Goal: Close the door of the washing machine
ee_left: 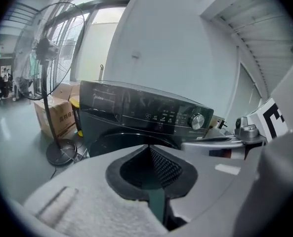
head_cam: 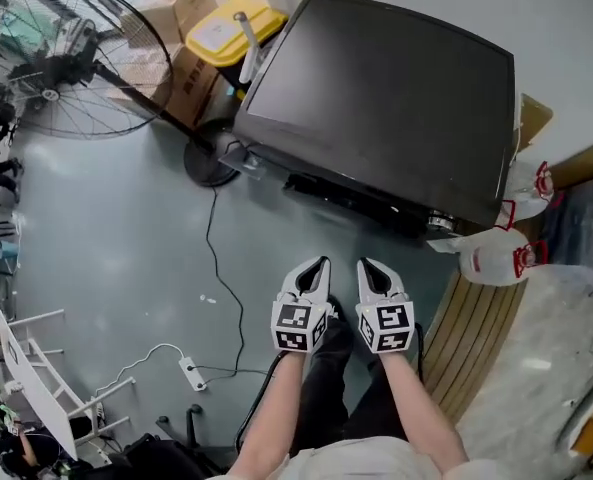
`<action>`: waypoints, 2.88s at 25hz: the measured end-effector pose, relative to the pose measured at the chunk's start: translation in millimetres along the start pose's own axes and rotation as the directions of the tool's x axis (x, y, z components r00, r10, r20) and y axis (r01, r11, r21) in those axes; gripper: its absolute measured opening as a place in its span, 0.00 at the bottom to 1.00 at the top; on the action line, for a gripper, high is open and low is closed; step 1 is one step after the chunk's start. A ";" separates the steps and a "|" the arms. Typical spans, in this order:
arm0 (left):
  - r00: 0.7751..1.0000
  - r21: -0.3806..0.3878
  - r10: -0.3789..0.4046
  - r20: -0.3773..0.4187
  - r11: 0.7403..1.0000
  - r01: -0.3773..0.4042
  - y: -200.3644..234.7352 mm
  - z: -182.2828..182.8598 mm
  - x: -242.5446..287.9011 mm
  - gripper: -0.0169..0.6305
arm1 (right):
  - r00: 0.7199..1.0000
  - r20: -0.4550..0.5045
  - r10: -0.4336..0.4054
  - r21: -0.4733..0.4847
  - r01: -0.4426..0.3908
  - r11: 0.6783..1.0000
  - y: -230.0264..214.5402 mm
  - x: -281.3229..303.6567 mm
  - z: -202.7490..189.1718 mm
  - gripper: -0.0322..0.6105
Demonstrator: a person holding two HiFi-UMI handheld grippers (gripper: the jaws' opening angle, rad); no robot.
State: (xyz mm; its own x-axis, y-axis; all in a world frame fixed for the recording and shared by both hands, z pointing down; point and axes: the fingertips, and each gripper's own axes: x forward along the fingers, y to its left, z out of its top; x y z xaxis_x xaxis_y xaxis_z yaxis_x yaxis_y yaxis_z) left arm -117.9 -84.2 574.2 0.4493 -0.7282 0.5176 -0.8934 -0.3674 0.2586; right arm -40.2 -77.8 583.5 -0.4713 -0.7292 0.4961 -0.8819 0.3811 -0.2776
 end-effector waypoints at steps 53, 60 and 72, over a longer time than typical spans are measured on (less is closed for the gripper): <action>0.974 -0.113 0.165 0.156 0.982 -0.149 -189.4 18.1 -203.3 0.03 | 0.959 -0.020 0.283 -0.083 -0.284 0.955 27.5 -271.9 18.3 0.05; 0.975 -0.120 0.170 0.144 0.981 -0.153 -188.9 8.3 -202.5 0.03 | 0.959 -0.020 0.282 -0.076 -0.283 0.956 25.3 -271.3 14.7 0.05; 0.978 -0.134 0.161 0.132 0.981 -0.143 -193.2 -0.3 -200.4 0.03 | 0.963 -0.021 0.269 -0.066 -0.270 0.961 18.9 -275.7 9.6 0.05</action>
State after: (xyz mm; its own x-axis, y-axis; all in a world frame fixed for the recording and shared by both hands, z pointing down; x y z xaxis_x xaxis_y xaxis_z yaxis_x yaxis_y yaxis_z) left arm -35.4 132.8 420.8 0.2958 -0.8478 0.4402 -0.9407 -0.1784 0.2886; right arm 73.2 125.0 433.6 -0.6917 -0.5876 0.4199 -0.7206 0.6008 -0.3462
